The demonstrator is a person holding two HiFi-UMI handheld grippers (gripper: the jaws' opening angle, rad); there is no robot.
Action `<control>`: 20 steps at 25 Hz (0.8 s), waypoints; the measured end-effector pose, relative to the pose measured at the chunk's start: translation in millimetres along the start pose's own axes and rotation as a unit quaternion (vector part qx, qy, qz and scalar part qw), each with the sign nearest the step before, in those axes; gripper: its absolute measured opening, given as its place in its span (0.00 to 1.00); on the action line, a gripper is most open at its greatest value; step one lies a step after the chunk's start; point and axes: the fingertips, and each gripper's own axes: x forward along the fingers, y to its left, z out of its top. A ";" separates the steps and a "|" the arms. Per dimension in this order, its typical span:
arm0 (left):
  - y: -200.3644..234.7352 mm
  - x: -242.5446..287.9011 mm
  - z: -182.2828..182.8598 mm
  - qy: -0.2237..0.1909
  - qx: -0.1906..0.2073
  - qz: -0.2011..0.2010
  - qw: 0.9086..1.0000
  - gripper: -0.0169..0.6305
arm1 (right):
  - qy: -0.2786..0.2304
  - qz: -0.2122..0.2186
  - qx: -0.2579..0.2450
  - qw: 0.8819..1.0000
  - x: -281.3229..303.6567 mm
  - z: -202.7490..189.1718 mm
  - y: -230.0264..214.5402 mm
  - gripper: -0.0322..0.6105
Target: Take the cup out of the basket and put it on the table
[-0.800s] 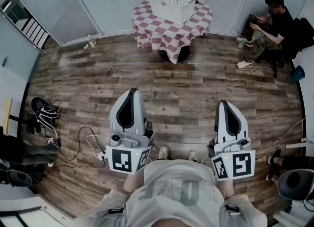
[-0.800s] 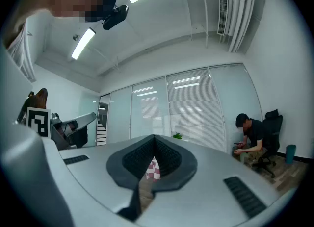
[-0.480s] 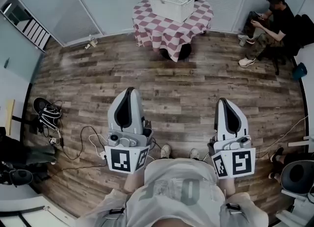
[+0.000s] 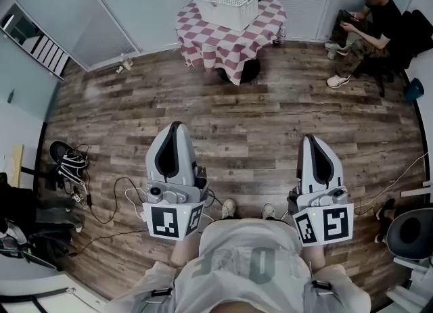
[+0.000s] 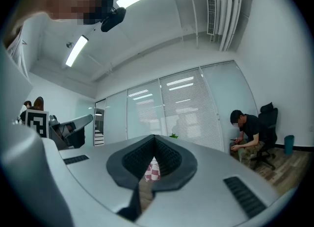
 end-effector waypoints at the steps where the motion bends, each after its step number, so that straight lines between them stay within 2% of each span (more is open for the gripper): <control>1: -6.9 1.1 0.1 0.001 0.002 -0.002 1.000 0.03 | 0.003 -0.006 0.001 1.000 -5.0 -1.6 -8.0 0.06; 8: -67.6 13.1 -14.3 0.005 0.011 -0.004 1.000 0.03 | 0.023 -0.015 0.017 0.999 -41.8 -8.5 -64.4 0.06; 11: -99.9 14.5 -20.7 0.011 -0.010 -0.009 1.000 0.03 | 0.032 -0.003 0.022 0.999 -59.8 -9.0 -82.8 0.06; 14: -127.4 14.8 -23.1 0.020 -0.007 -0.013 1.000 0.03 | 0.055 0.014 0.027 0.998 -70.5 -18.0 -95.0 0.06; 20: -122.0 14.6 -22.1 0.019 -0.003 0.009 1.000 0.03 | 0.062 0.032 0.048 0.996 -76.9 -28.7 -99.3 0.06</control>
